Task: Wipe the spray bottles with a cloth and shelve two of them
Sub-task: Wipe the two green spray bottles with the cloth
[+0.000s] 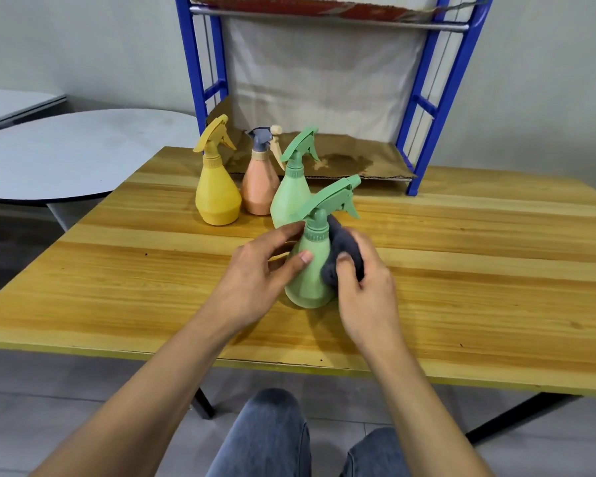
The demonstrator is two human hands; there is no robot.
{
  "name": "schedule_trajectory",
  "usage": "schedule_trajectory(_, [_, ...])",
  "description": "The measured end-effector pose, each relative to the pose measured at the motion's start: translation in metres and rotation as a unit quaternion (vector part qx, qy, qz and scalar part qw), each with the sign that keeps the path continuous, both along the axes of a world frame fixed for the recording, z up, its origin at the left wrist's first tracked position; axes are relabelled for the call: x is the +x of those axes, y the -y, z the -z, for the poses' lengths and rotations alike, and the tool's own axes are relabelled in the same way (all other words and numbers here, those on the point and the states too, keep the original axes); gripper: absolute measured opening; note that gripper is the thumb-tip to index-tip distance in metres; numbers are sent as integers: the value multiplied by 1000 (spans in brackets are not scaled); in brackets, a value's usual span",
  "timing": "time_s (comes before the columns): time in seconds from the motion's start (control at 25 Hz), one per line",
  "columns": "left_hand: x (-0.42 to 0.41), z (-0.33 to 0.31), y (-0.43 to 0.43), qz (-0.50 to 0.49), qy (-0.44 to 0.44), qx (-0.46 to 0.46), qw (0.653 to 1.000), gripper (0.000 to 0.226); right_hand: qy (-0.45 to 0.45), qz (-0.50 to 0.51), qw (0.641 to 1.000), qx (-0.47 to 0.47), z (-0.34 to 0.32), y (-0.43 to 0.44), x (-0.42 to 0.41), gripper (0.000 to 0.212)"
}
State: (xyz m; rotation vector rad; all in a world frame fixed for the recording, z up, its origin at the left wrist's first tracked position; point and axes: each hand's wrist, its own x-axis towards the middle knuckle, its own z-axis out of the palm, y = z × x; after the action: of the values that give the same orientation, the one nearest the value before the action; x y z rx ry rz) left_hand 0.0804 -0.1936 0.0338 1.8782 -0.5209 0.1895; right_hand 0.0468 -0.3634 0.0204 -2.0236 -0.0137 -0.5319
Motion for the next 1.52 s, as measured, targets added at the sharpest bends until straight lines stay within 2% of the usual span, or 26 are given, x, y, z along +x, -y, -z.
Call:
schedule_trajectory(0.12, [-1, -1, 1, 0, -9, -3, 1000, 59, -34, 12, 999, -31, 6, 12, -2, 43])
schedule_trajectory(0.32, [-3, -2, 2, -6, 2, 5, 1000, 56, 25, 1, 1000, -10, -15, -6, -1, 40])
schedule_trajectory(0.56, [-2, -1, 4, -15, 0, 26, 1000, 61, -20, 51, 996, -66, 26, 9, -6, 47])
schedule_trajectory(0.72, [-13, 2, 1, -60, 9, 47, 997, 56, -1, 37, 998, -59, 27, 8, -10, 47])
schedule_trajectory(0.84, [-21, 1, 5, -129, 39, 76, 988, 47, -1, 25, 999, -41, 28, 8, -13, 46])
schedule_trajectory(0.96, [-20, -6, 16, -164, 25, 54, 985, 44, 13, 29, 999, -27, 27, 11, -15, 45])
schedule_trajectory(1.12, [-22, -15, 17, -123, -14, 45, 991, 52, -10, 63, 996, 63, 18, 13, -14, 41])
schedule_trajectory(1.28, [-14, -19, -4, -18, -19, 63, 998, 42, 3, 87, 989, 118, -19, 16, -15, 36])
schedule_trajectory(1.36, [-10, -18, -7, -2, -4, 50, 999, 38, 16, 46, 992, 114, -36, 7, -16, 36])
schedule_trajectory(1.52, [-12, -13, -1, -15, 16, 17, 1000, 33, -9, -35, 999, 35, -43, -16, -12, 39])
